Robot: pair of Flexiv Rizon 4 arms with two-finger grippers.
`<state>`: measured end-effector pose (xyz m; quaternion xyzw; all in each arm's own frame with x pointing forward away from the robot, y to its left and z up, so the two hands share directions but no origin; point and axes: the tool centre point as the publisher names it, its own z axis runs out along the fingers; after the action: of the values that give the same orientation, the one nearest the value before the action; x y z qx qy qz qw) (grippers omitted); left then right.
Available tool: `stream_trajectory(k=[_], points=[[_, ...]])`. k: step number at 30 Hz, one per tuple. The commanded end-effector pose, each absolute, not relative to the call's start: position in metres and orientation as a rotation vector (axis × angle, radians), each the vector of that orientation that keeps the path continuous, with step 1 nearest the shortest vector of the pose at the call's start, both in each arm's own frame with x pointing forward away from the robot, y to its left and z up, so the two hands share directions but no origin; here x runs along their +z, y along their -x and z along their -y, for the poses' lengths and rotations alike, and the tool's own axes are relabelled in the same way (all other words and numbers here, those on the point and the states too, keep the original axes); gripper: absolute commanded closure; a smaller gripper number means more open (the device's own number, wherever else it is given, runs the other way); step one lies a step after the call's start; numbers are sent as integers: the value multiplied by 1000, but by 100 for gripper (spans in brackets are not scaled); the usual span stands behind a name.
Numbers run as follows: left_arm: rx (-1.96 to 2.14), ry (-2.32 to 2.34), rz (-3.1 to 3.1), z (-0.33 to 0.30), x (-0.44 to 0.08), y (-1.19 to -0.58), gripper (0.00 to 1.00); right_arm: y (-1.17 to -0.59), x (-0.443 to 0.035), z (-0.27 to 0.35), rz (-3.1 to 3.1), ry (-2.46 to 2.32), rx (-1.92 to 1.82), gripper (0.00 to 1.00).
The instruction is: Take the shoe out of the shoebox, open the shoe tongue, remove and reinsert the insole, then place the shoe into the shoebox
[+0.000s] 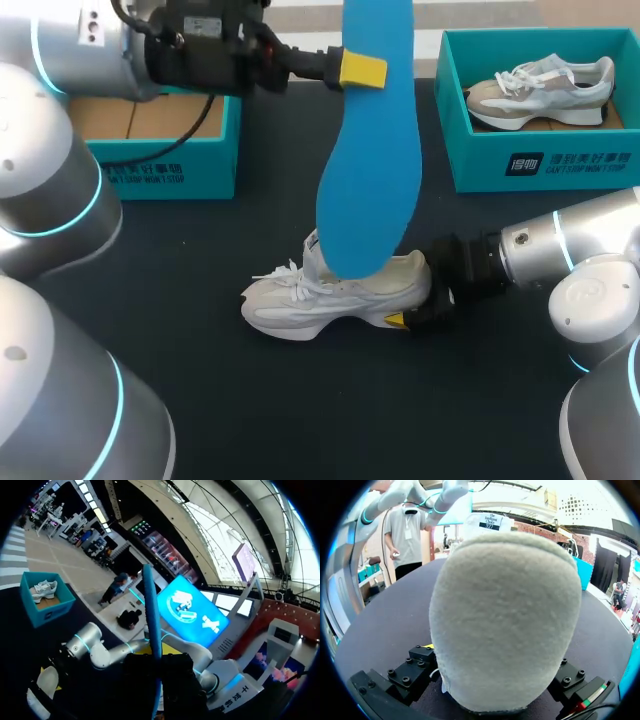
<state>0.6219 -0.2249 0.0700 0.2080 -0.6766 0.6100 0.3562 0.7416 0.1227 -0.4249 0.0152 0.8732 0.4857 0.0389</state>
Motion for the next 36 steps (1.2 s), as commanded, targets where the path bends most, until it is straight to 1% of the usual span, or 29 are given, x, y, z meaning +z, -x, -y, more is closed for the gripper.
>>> stream_trajectory(k=[1,7,22,36], points=[[1566,-545,1712,232,75,-605,100,-742,-426,-124,-2679,-48,1485,100],[1546,-547,1688,235,87,-585,100,-742,-426,-124,-2679,-48,1485,100],[1506,-595,1581,236,94,-565,100,-742,-426,-124,-2679,-48,1485,100],[1475,-613,1555,235,88,-569,100,-742,-426,-124,-2679,-48,1485,100]])
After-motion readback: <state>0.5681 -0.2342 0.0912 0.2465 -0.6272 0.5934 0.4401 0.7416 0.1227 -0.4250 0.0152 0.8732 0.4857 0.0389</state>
